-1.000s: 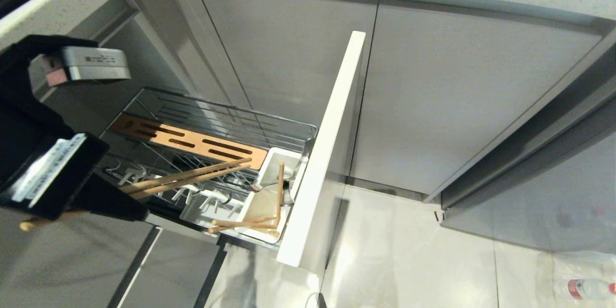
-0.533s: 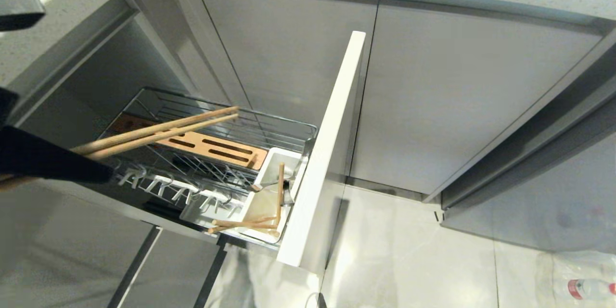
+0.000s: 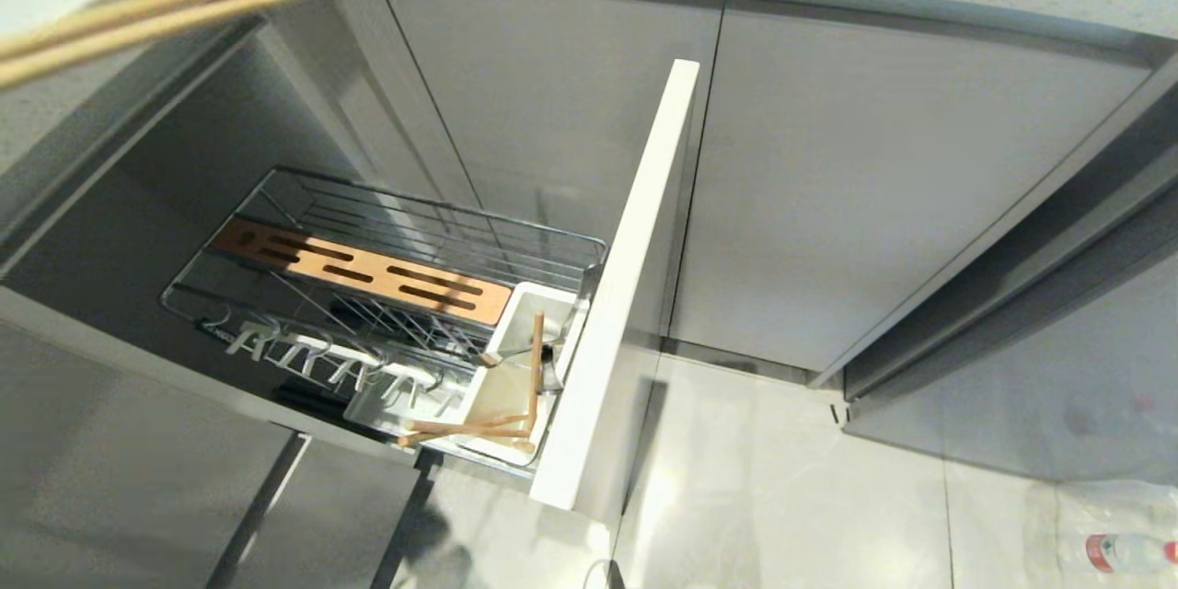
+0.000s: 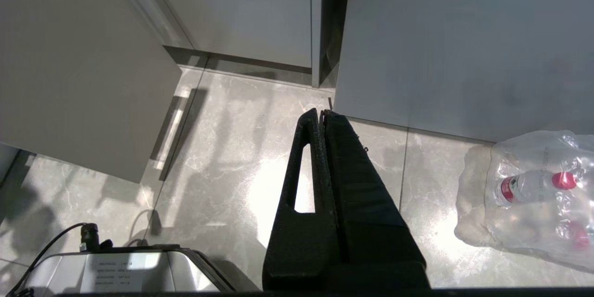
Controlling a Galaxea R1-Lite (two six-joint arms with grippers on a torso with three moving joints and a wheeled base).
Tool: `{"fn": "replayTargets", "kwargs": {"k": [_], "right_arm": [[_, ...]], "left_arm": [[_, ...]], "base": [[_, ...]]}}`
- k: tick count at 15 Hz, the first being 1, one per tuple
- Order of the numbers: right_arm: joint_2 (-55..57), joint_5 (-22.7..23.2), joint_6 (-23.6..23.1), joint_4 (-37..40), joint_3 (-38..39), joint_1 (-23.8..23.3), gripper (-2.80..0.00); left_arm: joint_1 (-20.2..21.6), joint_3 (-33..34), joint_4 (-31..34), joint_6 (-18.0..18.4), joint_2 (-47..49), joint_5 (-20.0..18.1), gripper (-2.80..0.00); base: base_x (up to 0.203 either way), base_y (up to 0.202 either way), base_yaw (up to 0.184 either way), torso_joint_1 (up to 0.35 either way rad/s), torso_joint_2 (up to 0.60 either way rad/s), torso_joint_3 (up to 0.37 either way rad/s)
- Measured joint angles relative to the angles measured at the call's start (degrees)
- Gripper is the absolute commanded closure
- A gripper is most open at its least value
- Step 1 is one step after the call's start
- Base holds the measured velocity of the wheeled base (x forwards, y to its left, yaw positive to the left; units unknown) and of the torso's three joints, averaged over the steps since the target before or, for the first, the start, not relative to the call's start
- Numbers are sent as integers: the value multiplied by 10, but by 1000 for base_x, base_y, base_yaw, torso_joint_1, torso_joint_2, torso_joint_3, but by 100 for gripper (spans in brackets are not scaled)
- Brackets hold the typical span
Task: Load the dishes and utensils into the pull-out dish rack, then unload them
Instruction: Take the chopsticks out of the cupboard
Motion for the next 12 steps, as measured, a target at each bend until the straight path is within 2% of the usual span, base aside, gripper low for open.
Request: {"fn": "replayTargets", "kwargs": {"k": [3, 6, 9, 12], "right_arm": [[0, 0, 0, 0, 0, 0, 0], [0, 0, 0, 0, 0, 0, 0], [0, 0, 0, 0, 0, 0, 0], [0, 0, 0, 0, 0, 0, 0]], "left_arm": [[39, 0, -56, 1, -38, -15, 0], [114, 0, -94, -2, -63, -55, 0], [220, 0, -111, -5, -76, -104, 0], [377, 0, -119, -6, -85, -145, 0]], "base": [[0, 0, 0, 0, 0, 0], [0, 0, 0, 0, 0, 0], [0, 0, 0, 0, 0, 0], [0, 0, 0, 0, 0, 0]]}}
